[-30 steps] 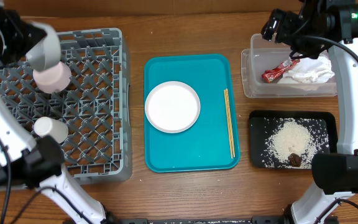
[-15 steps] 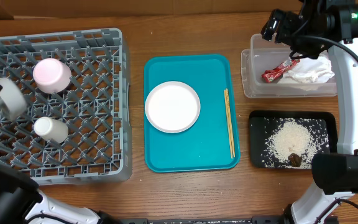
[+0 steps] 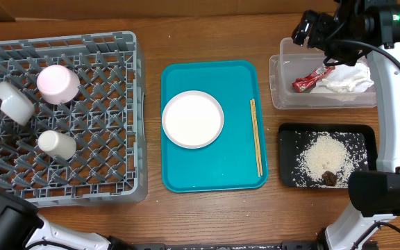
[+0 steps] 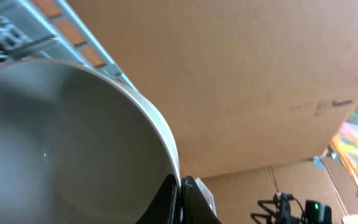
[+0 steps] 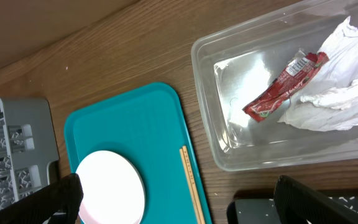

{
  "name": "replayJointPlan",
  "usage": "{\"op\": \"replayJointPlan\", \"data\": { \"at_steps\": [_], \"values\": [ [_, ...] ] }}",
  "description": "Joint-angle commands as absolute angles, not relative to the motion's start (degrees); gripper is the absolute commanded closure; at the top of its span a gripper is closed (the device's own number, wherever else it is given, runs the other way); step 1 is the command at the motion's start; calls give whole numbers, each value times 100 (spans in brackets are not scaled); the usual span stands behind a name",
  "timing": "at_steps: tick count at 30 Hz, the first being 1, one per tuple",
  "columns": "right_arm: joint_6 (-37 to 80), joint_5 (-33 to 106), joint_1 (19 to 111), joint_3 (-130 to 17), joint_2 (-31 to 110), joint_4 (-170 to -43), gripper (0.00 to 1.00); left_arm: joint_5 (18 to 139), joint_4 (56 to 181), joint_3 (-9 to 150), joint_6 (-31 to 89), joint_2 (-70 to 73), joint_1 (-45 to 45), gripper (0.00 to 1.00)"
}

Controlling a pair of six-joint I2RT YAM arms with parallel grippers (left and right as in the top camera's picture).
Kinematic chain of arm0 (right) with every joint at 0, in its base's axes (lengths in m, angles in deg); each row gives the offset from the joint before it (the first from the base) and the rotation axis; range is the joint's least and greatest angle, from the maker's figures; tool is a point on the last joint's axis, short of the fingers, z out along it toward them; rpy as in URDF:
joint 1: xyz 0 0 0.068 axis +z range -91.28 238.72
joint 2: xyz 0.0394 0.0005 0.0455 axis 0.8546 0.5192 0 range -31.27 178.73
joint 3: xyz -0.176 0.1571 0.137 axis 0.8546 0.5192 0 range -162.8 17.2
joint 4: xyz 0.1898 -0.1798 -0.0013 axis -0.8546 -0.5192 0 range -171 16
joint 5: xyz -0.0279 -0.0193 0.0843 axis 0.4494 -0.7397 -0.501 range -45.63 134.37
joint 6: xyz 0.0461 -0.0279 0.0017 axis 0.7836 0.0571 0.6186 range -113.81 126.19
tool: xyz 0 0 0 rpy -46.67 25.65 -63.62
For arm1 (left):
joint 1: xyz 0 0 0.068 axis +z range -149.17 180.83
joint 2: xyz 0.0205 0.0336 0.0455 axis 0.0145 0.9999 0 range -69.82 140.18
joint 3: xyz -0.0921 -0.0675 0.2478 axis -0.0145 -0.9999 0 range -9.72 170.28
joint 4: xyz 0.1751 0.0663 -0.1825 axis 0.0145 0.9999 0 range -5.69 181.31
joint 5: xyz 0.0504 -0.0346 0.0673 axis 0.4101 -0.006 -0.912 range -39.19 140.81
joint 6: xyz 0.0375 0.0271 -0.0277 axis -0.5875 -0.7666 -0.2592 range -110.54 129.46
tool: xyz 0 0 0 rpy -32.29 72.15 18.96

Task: Sort waste into correct bins and load items into the dishwasher
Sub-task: 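Lower the grey bowl into the rack and open the left gripper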

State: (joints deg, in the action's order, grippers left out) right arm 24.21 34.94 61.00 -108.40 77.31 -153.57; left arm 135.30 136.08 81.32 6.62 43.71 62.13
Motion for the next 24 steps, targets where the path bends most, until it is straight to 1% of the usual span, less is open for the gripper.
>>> {"op": "replayJointPlan", "data": {
  "at_steps": [1,2,5,10,14,20,24],
  "values": [
    [2460,3536,6085,-10877,7621,-15338,0,13333,13387,7857,820,4334,6246,96],
    [2460,3536,6085,-10877,7621,-15338,0,13338,13110,7678,835,4334,6213,96],
    [2460,3536,6085,-10877,7621,-15338,0,13338,12782,7463,916,4334,6147,96],
    [2460,3536,6085,-10877,7621,-15338,0,13272,11741,7264,1563,4334,5857,96],
    [2460,3536,6085,-10877,7621,-15338,0,12839,11728,7249,1799,4332,5793,96],
    [2460,3536,6085,-10877,7621,-15338,0,12684,11728,7105,1808,4334,5831,96],
    [2460,3536,6085,-10877,7621,-15338,0,12319,11927,7020,1810,4334,5879,96]
  ]
}}
